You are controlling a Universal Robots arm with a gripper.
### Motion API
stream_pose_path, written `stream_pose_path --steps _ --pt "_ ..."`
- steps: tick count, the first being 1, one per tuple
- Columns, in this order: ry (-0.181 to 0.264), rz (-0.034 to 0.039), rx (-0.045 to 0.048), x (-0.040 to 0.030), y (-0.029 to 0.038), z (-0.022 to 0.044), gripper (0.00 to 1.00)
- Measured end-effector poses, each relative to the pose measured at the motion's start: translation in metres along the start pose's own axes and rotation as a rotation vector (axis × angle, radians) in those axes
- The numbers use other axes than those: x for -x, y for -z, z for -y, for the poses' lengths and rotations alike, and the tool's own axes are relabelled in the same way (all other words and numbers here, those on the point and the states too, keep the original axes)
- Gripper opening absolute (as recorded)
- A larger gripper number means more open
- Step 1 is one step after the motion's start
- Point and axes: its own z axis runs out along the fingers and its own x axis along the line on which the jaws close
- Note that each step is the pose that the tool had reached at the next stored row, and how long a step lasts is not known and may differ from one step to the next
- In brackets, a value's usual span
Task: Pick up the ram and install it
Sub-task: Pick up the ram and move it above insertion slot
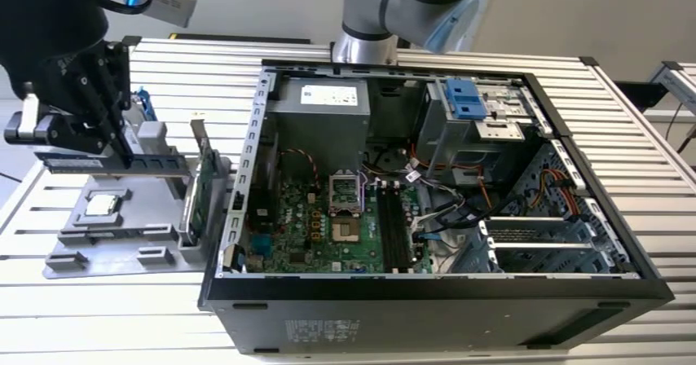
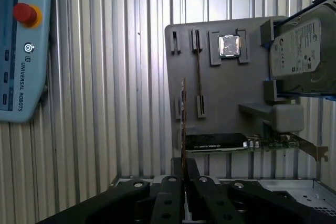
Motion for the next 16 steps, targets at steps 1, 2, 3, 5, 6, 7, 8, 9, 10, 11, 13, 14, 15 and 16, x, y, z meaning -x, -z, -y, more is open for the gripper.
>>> stream_pose_path --steps 1,2,3,5,6,7,8,9,10,11,13,14,15,16 --pt "0.000 0.0000 0.0000 0.0000 0.0000 0.0009 0.00" --pt "0.000 0.0000 0.0000 0.0000 0.0000 0.0017 0.00" --pt "0.000 -0.0001 0.0000 0.0001 0.0001 0.0026 0.00" --pt "0.000 0.0000 0.0000 0.0002 0.0000 0.0046 0.00" --pt "0.000 -0.0001 0.0000 0.0002 0.0001 0.0055 0.00" --pt "0.000 -0.0001 0.0000 0.0002 0.0001 0.0066 0.00" --pt "0.000 -0.0001 0.0000 0.0003 0.0001 0.0078 0.00" --pt "0.000 0.0000 0.0000 0.0003 0.0001 0.0090 0.00" --pt "0.000 -0.0001 0.0001 0.0003 0.0001 0.0102 0.00" --pt "0.000 0.0000 0.0000 0.0004 0.0001 0.0114 0.00" --pt "0.000 0.0000 -0.0001 0.0004 0.0001 0.0139 0.00" --pt "0.000 0.0000 0.0000 0.0005 0.0001 0.0153 0.00" --pt "0.000 0.0001 -0.0001 0.0005 0.0001 0.0165 0.00" --pt "0.000 0.0000 0.0000 0.0006 0.0001 0.0177 0.00"
